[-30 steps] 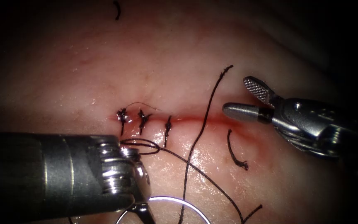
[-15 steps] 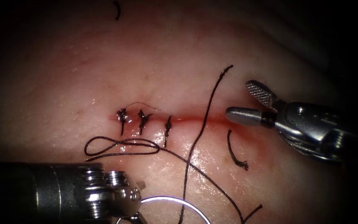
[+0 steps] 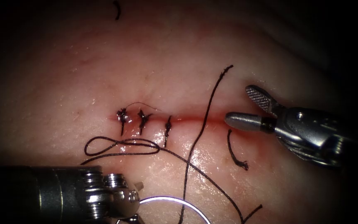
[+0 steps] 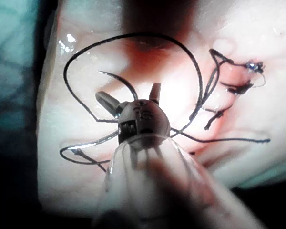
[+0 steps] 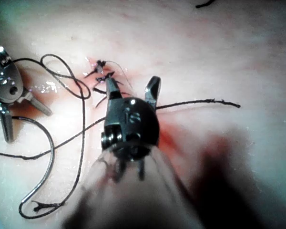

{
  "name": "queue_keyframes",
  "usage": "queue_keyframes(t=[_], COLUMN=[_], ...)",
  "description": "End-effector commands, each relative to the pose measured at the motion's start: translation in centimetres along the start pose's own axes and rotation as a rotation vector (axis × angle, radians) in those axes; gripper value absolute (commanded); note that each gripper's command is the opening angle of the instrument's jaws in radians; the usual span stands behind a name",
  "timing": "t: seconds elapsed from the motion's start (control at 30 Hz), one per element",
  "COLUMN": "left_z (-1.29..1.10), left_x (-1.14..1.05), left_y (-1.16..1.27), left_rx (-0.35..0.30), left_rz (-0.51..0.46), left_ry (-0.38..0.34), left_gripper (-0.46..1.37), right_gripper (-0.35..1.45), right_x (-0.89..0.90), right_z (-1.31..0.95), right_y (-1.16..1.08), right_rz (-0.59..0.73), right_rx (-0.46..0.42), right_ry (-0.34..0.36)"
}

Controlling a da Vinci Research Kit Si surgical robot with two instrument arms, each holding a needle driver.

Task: Wound Closure
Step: Pick up the needle near the tip with the left grasper

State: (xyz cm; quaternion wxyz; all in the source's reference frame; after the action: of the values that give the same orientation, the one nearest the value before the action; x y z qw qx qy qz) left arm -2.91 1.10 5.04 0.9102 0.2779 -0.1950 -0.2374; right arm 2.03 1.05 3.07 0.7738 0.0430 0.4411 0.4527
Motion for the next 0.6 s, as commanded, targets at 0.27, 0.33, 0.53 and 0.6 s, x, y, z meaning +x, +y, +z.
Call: queue_keyframes(t=[0.27,0.33,0.53,0.6], left_z=[0.01,-0.01,-0.12,-0.2], left_x=[0.06,0.07,0.04,0.01], left_y=[0.06,0.05,0.07,0.08], left_rx=[0.024,0.029,0.035,0.036], left_rz=[-0.226,-0.247,-0.307,-0.306], left_ry=[0.091,0.106,0.106,0.078], left_gripper=[-0.35,-0.35,-0.35,-0.35], right_gripper=[0.79,0.79,0.78,0.79], right_x=[-0.01,-0.01,-0.01,-0.01], right_z=[-0.03,-0.03,-0.09,-0.12], right_y=[-0.02,-0.02,-0.01,0.02], right_rz=[-0.001,-0.001,-0.002,-0.003], right_rx=[0.004,0.004,0.01,0.013], right_ry=[0.001,0.001,0.001,-0.001])
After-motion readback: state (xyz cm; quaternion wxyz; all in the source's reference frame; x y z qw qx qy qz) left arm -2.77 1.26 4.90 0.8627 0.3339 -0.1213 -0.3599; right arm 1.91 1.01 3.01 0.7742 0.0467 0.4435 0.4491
